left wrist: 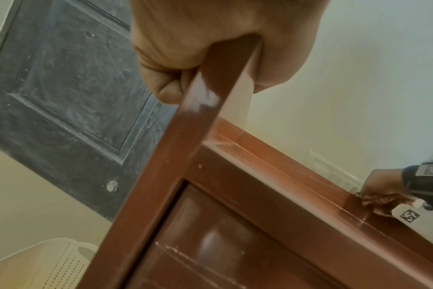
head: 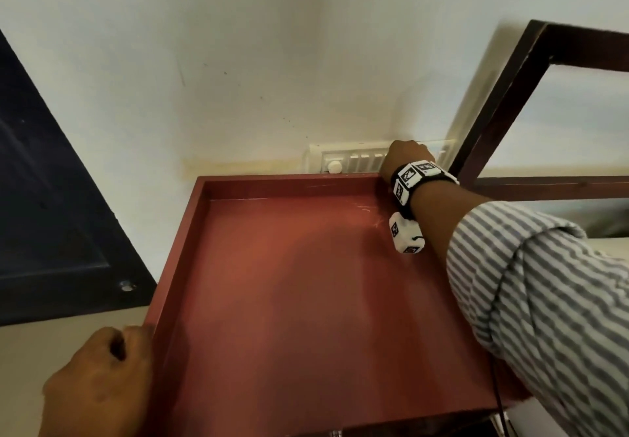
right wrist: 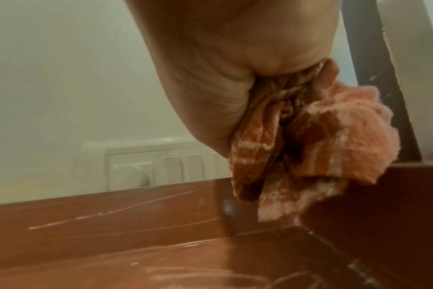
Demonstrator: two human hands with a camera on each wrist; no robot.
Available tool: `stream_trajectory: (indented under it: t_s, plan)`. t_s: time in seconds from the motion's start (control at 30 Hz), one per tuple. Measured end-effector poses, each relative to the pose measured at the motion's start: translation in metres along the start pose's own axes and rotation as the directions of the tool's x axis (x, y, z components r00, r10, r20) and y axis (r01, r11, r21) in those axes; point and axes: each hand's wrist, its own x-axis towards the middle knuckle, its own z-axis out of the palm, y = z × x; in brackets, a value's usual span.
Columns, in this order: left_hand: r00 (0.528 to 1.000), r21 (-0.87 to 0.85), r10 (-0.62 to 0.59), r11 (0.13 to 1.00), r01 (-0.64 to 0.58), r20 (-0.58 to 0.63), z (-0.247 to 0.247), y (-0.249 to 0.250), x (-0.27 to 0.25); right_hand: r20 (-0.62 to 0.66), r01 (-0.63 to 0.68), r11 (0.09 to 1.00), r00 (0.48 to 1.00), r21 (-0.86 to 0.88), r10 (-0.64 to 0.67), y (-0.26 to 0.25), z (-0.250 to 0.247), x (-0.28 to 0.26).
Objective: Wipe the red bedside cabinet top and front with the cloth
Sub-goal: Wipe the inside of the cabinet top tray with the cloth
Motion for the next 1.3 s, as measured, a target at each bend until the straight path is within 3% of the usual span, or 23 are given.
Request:
stream_trajectory:
  t_s: [0.27,0.47,0.53,0.57,0.63,0.73,0.77,0.8,0.87,1.07,1.17,1.3]
  plan:
    - [0.998,-0.028,0.021,0.999,-0.019,0.055,-0.007,0.005,-0.003,0.029,0.081,0.984,0.996,0.156,-0.087,-0.061,0.001,-0.032]
    - [0.999,-0.049,0.028,0.998,-0.026,0.037,-0.007,0.005,-0.002,0.071,0.007,0.911,0.997,0.413,-0.040,-0.087,0.005,-0.052]
    - [0.999,-0.043,0.031,0.999,-0.030,0.031,-0.006,0.004,-0.001,0.102,0.066,0.859,0.985,0.507,-0.136,-0.103,0.009,-0.067]
    - [0.999,-0.045,0.035,0.998,-0.033,0.030,-0.005,0.003,0.000,0.087,0.164,0.838,0.966,0.521,-0.244,-0.115,0.010,-0.075]
    - [0.999,-0.050,0.024,0.999,-0.023,0.039,-0.006,0.003,0.000,0.002,0.484,0.778,0.849,0.401,-0.529,-0.144,0.015,-0.087]
    - [0.998,-0.056,0.016,0.998,-0.013,0.057,-0.005,0.001,0.002,-0.040,0.844,0.535,0.536,0.037,-0.843,-0.190,0.019,-0.091]
    - [0.998,-0.061,0.020,0.998,-0.017,0.053,-0.006,0.001,0.002,-0.019,0.896,0.434,0.434,-0.092,-0.901,-0.203,0.021,-0.090]
    - [0.999,-0.064,0.026,0.998,-0.023,0.046,-0.006,0.001,0.002,0.013,0.911,0.355,0.365,-0.210,-0.931,-0.213,0.022,-0.090]
    - [0.998,-0.059,0.032,0.998,-0.030,0.045,-0.006,0.000,0.003,0.057,0.889,0.260,0.303,-0.377,-0.951,-0.220,0.025,-0.087]
    - [0.998,-0.031,0.014,0.999,-0.012,0.061,-0.003,-0.003,0.005,0.076,0.864,0.363,0.412,-0.349,-0.908,-0.153,0.026,-0.064]
    - [0.998,-0.059,0.018,0.998,-0.014,0.058,-0.005,-0.002,0.003,0.107,0.819,0.468,0.526,-0.331,-0.844,-0.100,0.022,-0.049]
    - [0.998,-0.070,0.010,0.998,-0.006,0.058,-0.005,-0.001,0.001,0.162,0.675,0.672,0.732,-0.305,-0.662,-0.044,0.008,-0.038]
